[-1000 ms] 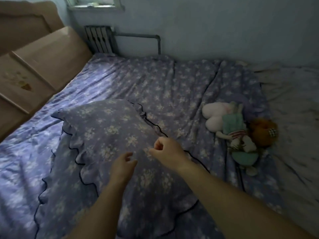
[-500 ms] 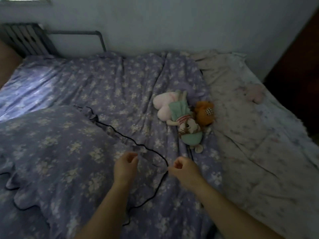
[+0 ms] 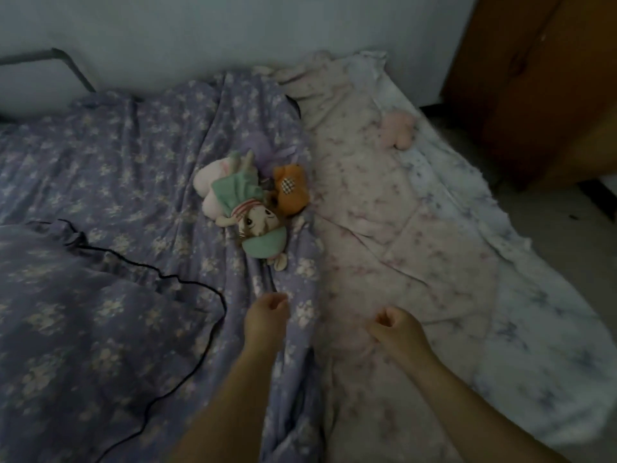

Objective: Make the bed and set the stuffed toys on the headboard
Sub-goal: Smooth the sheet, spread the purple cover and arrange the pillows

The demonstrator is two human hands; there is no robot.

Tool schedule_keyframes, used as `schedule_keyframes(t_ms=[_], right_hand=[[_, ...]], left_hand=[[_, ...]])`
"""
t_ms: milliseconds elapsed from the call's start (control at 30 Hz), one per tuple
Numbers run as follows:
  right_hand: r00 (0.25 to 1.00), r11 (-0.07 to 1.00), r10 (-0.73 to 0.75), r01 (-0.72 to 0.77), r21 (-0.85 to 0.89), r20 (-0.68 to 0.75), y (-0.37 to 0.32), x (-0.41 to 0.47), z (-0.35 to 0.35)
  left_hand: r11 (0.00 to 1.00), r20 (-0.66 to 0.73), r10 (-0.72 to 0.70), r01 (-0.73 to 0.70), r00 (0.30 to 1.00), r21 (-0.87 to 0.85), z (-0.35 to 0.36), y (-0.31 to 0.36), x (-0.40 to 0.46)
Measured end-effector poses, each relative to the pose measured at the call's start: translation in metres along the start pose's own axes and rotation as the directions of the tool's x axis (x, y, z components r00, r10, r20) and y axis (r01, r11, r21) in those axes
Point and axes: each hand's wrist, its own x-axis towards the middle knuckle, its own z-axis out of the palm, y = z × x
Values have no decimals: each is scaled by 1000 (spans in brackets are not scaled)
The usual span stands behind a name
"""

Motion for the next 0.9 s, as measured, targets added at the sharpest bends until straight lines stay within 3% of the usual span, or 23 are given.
schedule_keyframes(t_ms=[267, 533, 900], right_hand=[[983, 988, 131, -119, 98, -126, 60, 14, -78], [961, 972, 222, -207, 107, -164, 103, -5, -96], [901, 929, 366, -337, 153, -234, 147, -27, -100]], left_hand=[[996, 207, 85, -90, 975, 13, 117, 36, -29], [998, 292, -46, 33, 955, 48, 144, 13, -25], [988, 405, -129, 84, 905, 126, 170, -19, -30]])
